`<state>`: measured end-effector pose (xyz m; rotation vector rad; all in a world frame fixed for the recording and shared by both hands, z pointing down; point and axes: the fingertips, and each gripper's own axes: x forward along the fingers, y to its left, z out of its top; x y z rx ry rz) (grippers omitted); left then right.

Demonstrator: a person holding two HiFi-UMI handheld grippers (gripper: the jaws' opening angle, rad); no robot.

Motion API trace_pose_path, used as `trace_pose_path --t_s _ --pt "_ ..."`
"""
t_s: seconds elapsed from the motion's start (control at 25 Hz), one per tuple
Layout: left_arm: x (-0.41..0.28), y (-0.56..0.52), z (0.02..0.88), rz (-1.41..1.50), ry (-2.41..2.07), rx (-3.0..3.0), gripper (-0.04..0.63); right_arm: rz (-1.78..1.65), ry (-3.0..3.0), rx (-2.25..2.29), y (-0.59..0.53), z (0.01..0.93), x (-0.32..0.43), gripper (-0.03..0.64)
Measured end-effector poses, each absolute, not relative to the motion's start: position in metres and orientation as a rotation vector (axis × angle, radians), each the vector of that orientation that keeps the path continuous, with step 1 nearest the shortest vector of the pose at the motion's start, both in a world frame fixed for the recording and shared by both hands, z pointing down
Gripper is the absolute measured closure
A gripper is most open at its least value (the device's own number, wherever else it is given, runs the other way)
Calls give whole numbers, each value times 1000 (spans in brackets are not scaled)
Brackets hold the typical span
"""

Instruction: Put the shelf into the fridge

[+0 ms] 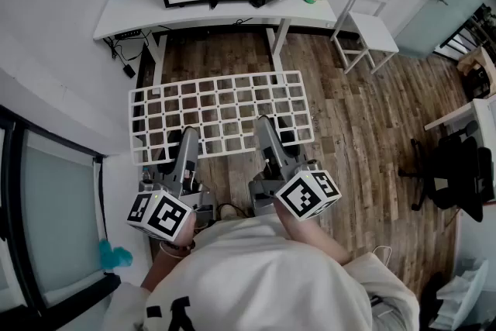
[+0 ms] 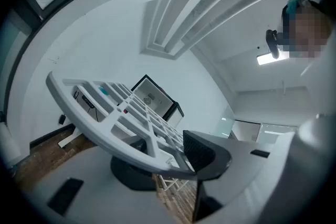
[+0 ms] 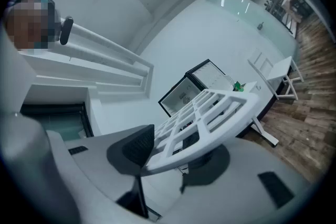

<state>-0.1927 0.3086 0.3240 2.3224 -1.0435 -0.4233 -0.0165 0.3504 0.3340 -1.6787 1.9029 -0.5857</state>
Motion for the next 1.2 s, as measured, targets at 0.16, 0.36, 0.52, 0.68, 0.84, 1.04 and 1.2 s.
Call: trace_pose_path --t_s 0.16,0.36,0.52,0.68,0.84,1.04,1.2 --pt "-195 305 324 -421 -1043 2327 453 -589 1898 -1677 347 335 -18 446" --pt "-195 301 323 -421 -1039 2324 453 -587 1899 -1683 344 333 -19 446" --pt "-198 297 323 -426 -1038 2325 453 -585 1901 -1684 340 332 -22 446" --pt "-203 294 322 -438 -1030 2321 453 -566 1897 -1690 337 328 -27 446" --pt "-210 291 319 -436 -1026 2335 453 -565 1871 -1694 336 328 -34 446" --pt "-214 285 327 -432 -1015 2312 451 -578 1865 -1719 332 333 -38 446" --pt "-210 273 331 -424 -1018 2308 451 -591 1865 -1722 320 337 -34 446"
